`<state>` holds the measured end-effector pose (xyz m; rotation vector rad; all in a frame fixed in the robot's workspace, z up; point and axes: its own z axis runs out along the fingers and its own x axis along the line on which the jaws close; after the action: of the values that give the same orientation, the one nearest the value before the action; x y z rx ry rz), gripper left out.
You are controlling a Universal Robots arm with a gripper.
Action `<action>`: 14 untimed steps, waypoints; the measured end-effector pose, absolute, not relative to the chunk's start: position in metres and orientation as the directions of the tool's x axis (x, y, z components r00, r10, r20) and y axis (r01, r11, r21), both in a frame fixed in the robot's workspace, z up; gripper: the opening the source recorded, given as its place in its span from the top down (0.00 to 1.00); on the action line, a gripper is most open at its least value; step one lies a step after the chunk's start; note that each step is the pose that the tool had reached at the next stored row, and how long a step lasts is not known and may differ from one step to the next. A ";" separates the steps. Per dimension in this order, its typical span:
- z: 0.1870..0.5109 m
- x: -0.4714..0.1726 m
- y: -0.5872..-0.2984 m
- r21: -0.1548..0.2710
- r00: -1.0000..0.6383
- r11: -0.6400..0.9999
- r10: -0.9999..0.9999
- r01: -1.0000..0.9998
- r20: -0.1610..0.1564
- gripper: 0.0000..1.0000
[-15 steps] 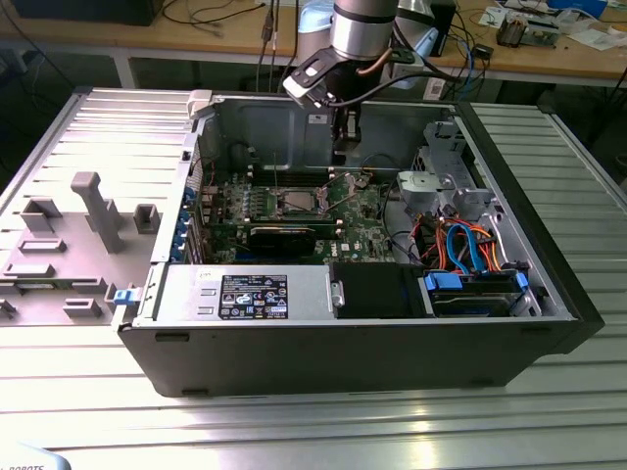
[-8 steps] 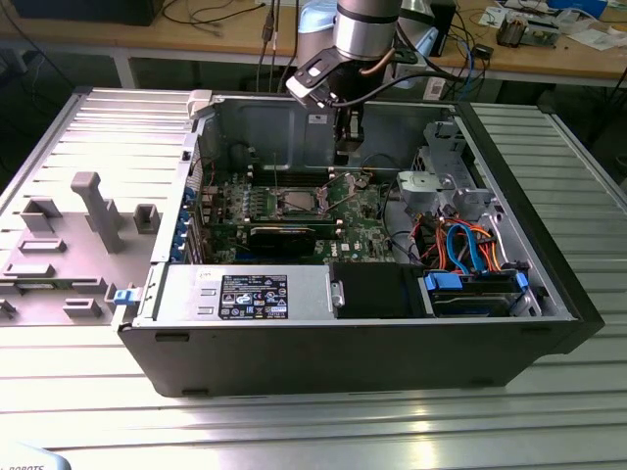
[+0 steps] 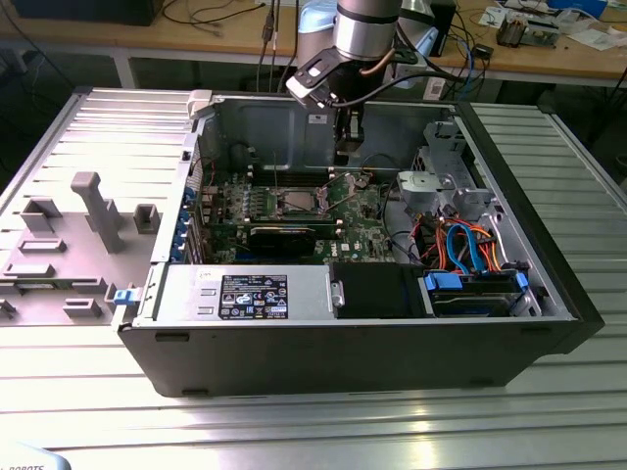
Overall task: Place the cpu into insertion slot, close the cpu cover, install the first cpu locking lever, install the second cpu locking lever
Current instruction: 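Close the cpu cover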
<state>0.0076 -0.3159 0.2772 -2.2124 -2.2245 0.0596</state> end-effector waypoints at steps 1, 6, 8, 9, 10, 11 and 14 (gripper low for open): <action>0.277 0.008 -0.316 -0.030 -0.006 0.005 1.000 1.000 -0.024 0.89; 0.277 0.010 -0.316 -0.029 -0.006 0.005 1.000 1.000 -0.024 0.89; 0.277 0.011 -0.316 -0.030 -0.006 0.005 1.000 1.000 -0.024 0.89; 0.277 0.011 -0.316 -0.030 -0.006 0.005 1.000 1.000 -0.024 0.89; 0.277 0.012 -0.316 -0.029 -0.006 0.005 1.000 1.000 -0.024 0.89; 0.277 0.012 -0.316 -0.029 -0.006 0.005 1.000 1.000 -0.024 0.89; 0.277 0.015 -0.316 -0.029 -0.006 0.005 1.000 1.000 -0.024 0.89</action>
<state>0.0147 -0.3159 0.2771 -2.2128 -2.2243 0.0598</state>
